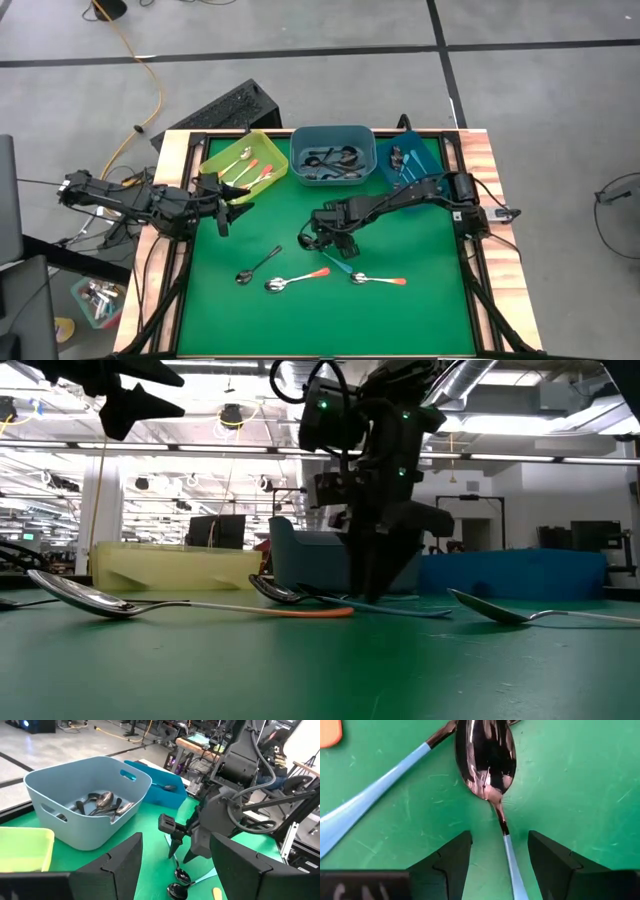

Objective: Sort silverware by color (type)
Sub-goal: Put the blue spoon into the blue bin

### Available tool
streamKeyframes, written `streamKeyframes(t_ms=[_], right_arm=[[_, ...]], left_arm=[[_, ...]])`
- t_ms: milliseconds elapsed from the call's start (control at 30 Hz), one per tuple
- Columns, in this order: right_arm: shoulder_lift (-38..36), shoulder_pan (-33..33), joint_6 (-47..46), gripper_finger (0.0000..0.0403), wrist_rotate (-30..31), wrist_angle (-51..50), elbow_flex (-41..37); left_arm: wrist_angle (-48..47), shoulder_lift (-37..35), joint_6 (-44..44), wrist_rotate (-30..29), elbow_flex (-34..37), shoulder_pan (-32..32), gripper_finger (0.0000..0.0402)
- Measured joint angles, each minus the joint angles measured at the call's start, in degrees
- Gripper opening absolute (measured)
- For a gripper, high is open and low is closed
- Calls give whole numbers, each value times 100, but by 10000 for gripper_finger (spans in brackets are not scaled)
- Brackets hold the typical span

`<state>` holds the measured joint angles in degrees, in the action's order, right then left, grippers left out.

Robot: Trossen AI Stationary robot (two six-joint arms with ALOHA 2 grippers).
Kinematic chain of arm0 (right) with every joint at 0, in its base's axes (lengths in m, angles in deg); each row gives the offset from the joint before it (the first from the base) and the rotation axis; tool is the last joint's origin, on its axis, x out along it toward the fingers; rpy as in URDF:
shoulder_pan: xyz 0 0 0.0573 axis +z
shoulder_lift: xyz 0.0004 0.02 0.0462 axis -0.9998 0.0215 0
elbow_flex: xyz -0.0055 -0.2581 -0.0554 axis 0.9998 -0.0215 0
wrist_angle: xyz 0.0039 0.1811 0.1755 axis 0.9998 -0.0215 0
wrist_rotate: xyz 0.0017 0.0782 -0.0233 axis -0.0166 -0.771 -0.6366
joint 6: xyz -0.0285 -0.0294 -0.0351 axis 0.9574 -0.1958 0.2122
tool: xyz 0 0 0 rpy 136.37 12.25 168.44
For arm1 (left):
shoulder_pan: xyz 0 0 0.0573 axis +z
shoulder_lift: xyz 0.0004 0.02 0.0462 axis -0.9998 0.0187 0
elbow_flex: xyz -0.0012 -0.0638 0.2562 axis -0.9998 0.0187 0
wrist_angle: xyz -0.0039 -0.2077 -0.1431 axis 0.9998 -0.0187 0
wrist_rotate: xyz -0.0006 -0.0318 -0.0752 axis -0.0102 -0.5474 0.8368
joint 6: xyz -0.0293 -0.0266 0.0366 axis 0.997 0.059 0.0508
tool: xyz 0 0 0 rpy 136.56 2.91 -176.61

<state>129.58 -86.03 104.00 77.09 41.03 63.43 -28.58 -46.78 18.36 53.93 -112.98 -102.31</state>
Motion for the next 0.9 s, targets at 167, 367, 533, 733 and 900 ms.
streamKeyframes(t_ms=[167,367,533,733,900], right_arm=[[-9,-45,-286,177,-2,1,-39],[-8,-100,-1185,70,-13,1,-42],[-11,-92,-1672,12,-10,-38,-40],[-9,-62,-2204,17,-12,117,-45],[11,-10,-2278,11,235,777,-51]], left_arm=[[-213,-1,301,-10,0,0,215],[-465,2,294,-298,-2,0,215],[-446,2,-178,-596,-2,0,215],[-390,-1,-205,-1031,-2,0,215],[-389,-3,-58,-539,-2,-2,215]])
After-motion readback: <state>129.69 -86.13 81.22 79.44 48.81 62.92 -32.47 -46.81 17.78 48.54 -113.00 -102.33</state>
